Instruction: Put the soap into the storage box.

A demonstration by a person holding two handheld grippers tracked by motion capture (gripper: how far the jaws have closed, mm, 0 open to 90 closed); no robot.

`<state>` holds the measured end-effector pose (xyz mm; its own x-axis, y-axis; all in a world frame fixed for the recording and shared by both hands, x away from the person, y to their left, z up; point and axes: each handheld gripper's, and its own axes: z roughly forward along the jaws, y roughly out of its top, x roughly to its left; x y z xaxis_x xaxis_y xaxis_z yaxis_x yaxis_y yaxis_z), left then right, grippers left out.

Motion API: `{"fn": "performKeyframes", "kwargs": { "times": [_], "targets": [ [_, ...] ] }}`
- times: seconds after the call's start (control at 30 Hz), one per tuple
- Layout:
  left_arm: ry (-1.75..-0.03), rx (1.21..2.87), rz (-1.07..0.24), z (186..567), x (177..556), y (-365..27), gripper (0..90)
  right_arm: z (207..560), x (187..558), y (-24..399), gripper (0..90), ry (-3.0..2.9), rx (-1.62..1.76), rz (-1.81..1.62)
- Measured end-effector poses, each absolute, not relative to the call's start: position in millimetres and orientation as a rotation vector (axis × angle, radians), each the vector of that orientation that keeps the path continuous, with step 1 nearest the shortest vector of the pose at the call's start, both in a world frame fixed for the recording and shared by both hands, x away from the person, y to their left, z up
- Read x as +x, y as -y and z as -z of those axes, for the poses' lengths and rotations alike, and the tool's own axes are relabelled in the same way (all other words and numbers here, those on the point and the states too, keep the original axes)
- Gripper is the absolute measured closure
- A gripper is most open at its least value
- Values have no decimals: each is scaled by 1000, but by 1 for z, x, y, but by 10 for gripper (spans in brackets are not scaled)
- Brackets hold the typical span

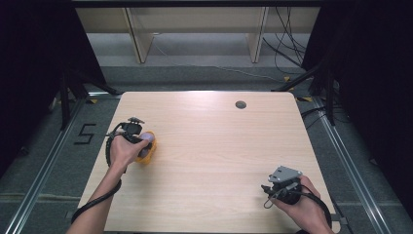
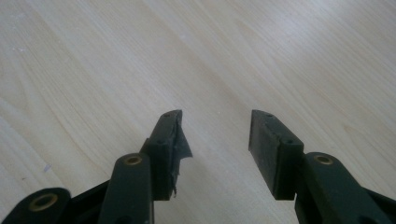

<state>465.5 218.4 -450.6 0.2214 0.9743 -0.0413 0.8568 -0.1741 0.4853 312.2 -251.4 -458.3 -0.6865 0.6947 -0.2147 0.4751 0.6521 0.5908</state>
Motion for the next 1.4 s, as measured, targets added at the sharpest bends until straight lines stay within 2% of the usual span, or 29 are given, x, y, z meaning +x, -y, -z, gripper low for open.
{"fn": "performKeyframes", "kwargs": {
  "times": [0.47,0.6,0.83,1.4],
  "targets": [
    [-1674,2109,-415,451,466,-222,477,459,311,250,545,-2447,935,-705],
    [-1710,2060,-410,445,464,-222,466,459,312,251,544,-2452,921,-702],
    [-1636,2048,-493,427,458,-223,454,459,312,251,543,-2455,916,-710],
    [-1472,2030,-533,417,416,-228,414,459,311,250,543,-2450,934,-715]
  ]
}}
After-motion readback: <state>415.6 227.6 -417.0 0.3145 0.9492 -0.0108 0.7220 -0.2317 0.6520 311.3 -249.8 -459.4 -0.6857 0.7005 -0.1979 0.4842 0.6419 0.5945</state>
